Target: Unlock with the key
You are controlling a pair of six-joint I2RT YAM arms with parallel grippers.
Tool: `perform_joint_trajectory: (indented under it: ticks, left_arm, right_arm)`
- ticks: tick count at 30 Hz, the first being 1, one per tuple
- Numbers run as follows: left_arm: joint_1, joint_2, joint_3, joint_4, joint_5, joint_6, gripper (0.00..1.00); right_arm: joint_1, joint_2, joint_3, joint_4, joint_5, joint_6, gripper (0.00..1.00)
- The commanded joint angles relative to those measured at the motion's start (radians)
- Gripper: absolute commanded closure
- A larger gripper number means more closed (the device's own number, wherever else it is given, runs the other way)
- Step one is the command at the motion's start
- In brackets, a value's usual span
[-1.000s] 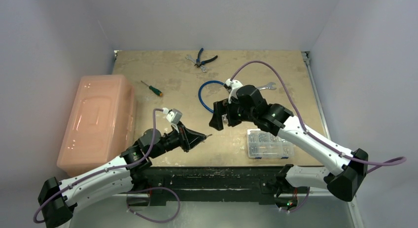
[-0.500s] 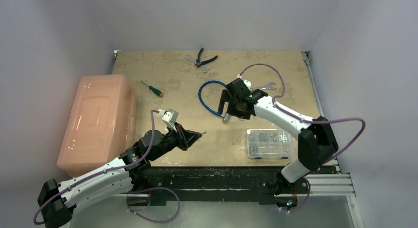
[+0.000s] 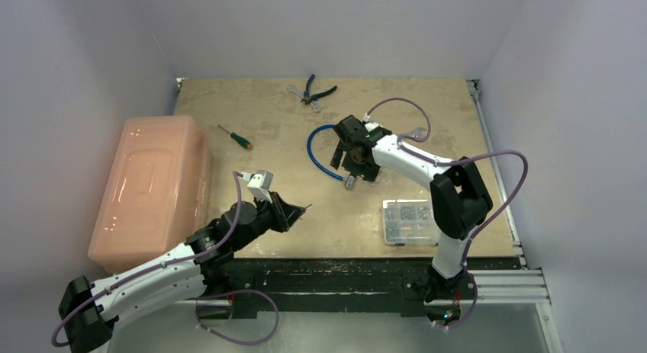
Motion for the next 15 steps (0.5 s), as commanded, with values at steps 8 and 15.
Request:
perform_joint_trajectory:
  ticks: [8, 15]
  left_arm:
    - [0.001, 0.053, 0.004, 0.075, 0.024, -0.023, 1.00]
    - [0.001, 0.087, -0.007, 0.116, 0.059, -0.030, 1.00]
  right_arm:
    - [-0.022, 0.090, 0.090, -0.044, 0.046, 0.067, 0.17]
    - [-0.040, 0.133, 0.098, -0.040, 0.034, 0.069, 0.21]
